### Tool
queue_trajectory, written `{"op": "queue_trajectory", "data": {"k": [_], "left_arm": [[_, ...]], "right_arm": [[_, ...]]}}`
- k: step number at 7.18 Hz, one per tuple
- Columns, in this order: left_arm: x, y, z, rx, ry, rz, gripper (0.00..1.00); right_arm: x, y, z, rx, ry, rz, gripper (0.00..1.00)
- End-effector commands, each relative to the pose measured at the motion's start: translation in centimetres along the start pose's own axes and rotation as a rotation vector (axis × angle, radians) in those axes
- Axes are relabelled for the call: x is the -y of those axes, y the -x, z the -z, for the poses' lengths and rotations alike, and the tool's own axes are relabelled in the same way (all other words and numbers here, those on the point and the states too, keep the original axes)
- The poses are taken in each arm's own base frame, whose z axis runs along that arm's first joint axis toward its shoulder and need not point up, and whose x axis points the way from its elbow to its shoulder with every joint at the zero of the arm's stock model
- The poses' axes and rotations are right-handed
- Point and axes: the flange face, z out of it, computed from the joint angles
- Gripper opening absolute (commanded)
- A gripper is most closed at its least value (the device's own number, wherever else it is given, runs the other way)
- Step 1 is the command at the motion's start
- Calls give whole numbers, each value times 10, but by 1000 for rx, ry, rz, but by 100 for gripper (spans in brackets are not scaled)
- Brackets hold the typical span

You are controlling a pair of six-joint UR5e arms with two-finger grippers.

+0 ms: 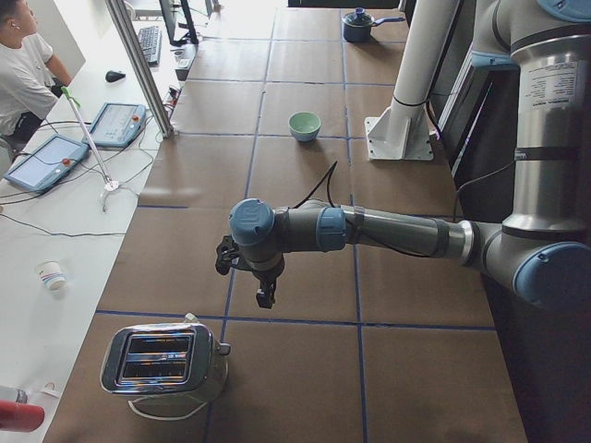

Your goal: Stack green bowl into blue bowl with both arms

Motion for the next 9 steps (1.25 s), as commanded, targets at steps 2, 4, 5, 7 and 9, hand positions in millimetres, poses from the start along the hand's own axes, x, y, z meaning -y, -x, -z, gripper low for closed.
{"op": "queue_trajectory", "data": {"k": [2,4,5,7,9], "left_arm": [[-7,-10,3,14,-5,-22,100],[-3,-15,7,14,-13,-34,100],[-3,-14,5,-2,-12,-26,100],[-3,-16,8,10,-27,-48,100],[-1,-15,7,12,-31,-55,100]], "right_arm": [[18,5,-3,-9,3,38,100],[4,17,7,-2,-15,38,100],[3,14,4,-5,-7,36,100],[3,11,-1,-3,3,30,100],[9,4,-7,2,12,11,100]]}}
